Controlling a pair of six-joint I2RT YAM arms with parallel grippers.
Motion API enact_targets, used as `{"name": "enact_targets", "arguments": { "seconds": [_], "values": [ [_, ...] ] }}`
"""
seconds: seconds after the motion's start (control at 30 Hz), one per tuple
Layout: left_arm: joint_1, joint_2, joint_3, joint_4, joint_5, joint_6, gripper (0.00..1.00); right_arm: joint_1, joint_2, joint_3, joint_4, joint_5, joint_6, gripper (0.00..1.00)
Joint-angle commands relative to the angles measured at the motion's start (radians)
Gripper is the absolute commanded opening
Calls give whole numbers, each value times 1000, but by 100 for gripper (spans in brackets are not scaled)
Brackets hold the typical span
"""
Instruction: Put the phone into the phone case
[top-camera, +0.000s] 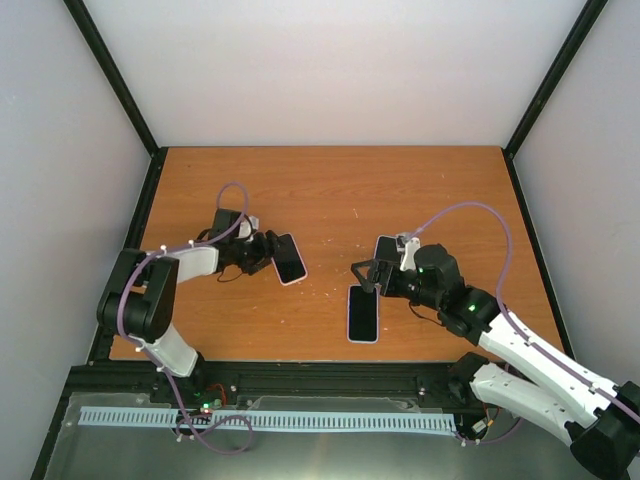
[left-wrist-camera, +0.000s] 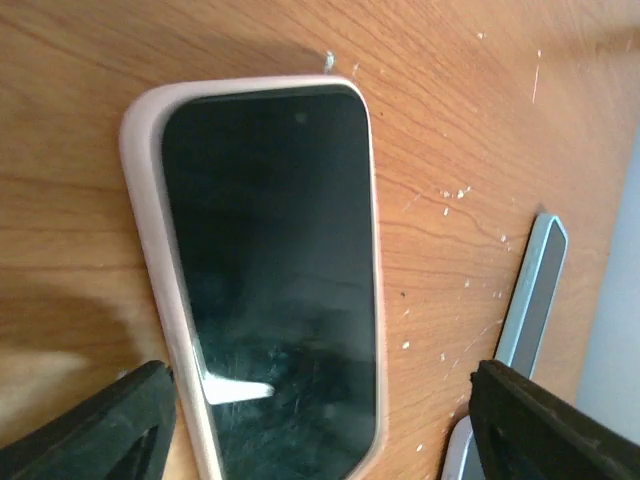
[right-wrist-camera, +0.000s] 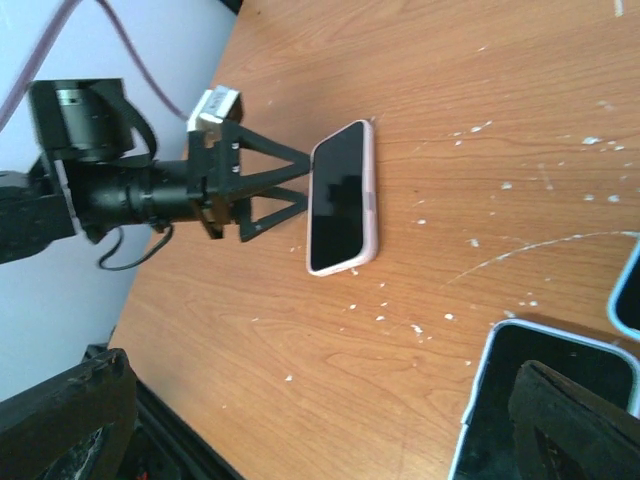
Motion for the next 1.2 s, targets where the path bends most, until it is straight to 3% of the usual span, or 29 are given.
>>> {"name": "enact_targets", "arguments": {
  "seconds": [0.0, 0.07, 0.6, 0.93, 1.17],
  "values": [
    [6, -93, 32, -84, -99, 22, 92, -2, -29, 51, -71, 115, -42, 100],
    [6, -136, 32, -114, -129, 27, 99, -1, -40, 65, -91, 143, -48, 100],
    [6, -636, 171, -296, -154, 242, 99, -3, -119, 229, -285, 431, -112, 100],
    [6, -860, 202, -314, -72, 323, 99, -4, -112, 393, -372, 475, -175, 100],
    [6, -965, 147, -278, -23, 317, 100, -3, -135, 399, -392, 474, -149, 100]
  ]
}}
